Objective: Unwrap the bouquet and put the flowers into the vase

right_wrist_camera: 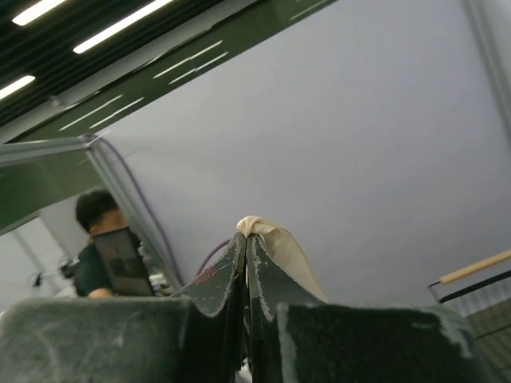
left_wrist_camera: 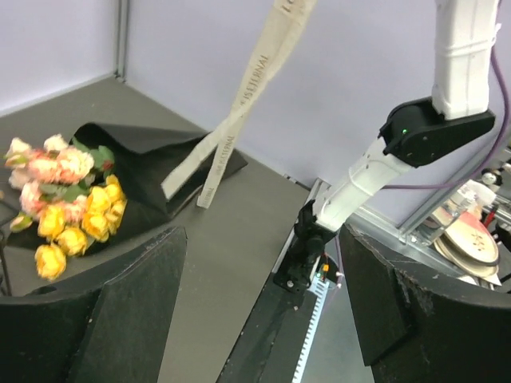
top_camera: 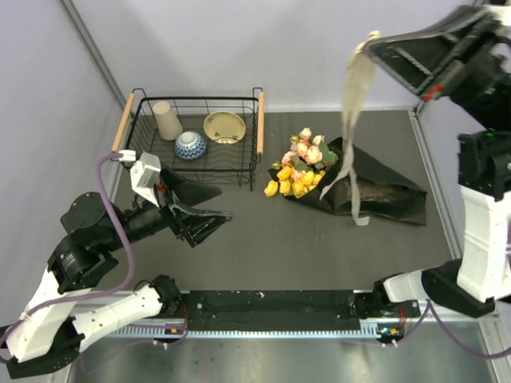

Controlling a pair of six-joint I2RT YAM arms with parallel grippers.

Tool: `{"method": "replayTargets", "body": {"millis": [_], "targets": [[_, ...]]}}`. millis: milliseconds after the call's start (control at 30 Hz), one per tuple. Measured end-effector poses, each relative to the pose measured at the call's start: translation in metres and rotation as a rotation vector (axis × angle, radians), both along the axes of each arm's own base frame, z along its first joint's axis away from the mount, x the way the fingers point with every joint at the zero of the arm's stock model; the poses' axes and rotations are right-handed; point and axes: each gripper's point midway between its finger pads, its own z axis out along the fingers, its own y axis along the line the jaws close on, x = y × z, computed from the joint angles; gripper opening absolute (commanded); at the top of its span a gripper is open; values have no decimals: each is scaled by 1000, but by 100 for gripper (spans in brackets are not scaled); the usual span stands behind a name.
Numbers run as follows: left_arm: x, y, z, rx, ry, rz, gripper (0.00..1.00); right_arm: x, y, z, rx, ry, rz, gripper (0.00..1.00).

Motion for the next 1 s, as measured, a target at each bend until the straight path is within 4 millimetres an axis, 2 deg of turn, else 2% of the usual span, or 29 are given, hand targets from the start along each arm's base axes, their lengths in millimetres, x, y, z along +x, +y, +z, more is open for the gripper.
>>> {"method": "replayTargets", "body": {"millis": [100, 233, 300, 433, 533, 600, 700, 733, 800, 933, 1000], "targets": [[8, 2, -13, 36, 39, 44, 82, 1, 32, -11, -33, 2, 89, 0], [16, 14, -22, 61, 62, 125, 82, 41, 76, -48, -99, 85, 107, 0], [19, 26, -26, 73, 61, 182, 82, 58, 102, -57, -123, 94, 125, 0], [23, 51, -22, 77, 40, 287, 82, 83, 168, -72, -138, 103, 200, 0], [26, 67, -17, 62, 22, 358, 83, 99, 209, -100, -162, 154, 232, 0], [27, 76, -18, 62, 17, 395, 83, 108, 226, -125, -194, 201, 233, 0], [28, 86, -20, 67, 13, 436, 83, 117, 238, -180, -267, 278, 211, 0], [29, 88, -20, 68, 13, 445, 84, 120, 238, -210, -309, 322, 197, 0], [32, 88, -24, 77, 12, 458, 84, 121, 236, -256, -377, 377, 170, 0], [41, 81, -38, 124, 17, 465, 84, 109, 211, -357, -546, 467, 104, 0], [45, 75, -45, 150, 24, 464, 85, 97, 193, -393, -622, 493, 78, 0]]}}
